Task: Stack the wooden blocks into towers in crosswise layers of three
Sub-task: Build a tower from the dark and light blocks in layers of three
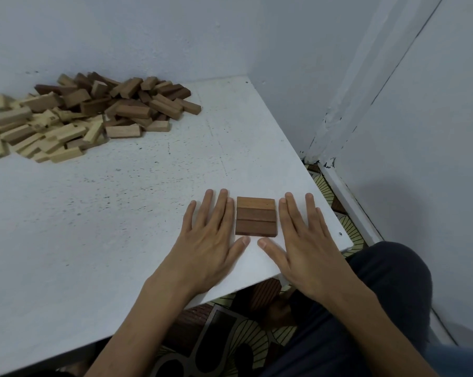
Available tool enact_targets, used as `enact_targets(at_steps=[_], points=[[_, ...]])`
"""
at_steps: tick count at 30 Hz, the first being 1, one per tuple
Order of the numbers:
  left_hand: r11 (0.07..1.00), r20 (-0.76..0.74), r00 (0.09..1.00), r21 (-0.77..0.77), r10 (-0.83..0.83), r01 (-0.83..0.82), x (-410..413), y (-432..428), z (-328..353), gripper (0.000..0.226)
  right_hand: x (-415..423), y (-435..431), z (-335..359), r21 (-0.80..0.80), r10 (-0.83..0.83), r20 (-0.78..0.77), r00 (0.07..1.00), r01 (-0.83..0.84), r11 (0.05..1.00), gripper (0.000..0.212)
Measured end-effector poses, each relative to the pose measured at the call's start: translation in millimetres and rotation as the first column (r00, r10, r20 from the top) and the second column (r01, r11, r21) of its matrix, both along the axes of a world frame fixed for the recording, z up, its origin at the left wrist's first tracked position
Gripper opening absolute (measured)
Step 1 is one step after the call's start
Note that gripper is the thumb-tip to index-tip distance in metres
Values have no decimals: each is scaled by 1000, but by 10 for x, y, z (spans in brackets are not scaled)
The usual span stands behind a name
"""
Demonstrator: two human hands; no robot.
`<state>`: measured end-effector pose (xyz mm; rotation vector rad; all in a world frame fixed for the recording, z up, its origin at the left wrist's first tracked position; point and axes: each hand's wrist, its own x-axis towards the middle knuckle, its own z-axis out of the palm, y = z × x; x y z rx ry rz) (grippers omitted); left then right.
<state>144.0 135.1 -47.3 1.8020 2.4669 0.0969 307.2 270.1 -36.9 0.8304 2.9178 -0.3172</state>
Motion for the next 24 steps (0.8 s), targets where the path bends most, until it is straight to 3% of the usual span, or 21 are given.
enact_targets(at_steps=[6, 10, 13, 18, 24], points=[[1000, 130, 991, 7, 19, -20, -143, -183, 144, 78, -127, 88, 177, -80, 41, -100, 994, -49, 996, 92], [992, 165, 985, 102, 51, -69, -459, -252, 204, 69, -528, 173, 296, -11, 149, -233, 961, -156, 988, 69], [969, 139, 987, 220, 83, -112, -825, -278, 290, 52, -960, 228, 408, -115, 109, -258, 960, -142, 983, 56], [896, 119, 958, 340, 260, -285, -1473, -181, 458, 38, -1757, 354, 460, -82, 149, -391, 908, -195, 977, 41], [840, -15, 957, 482, 290, -247, -2199, 9, 513, 26, -2689, 491, 513, -34, 197, -481, 854, -242, 970, 39]])
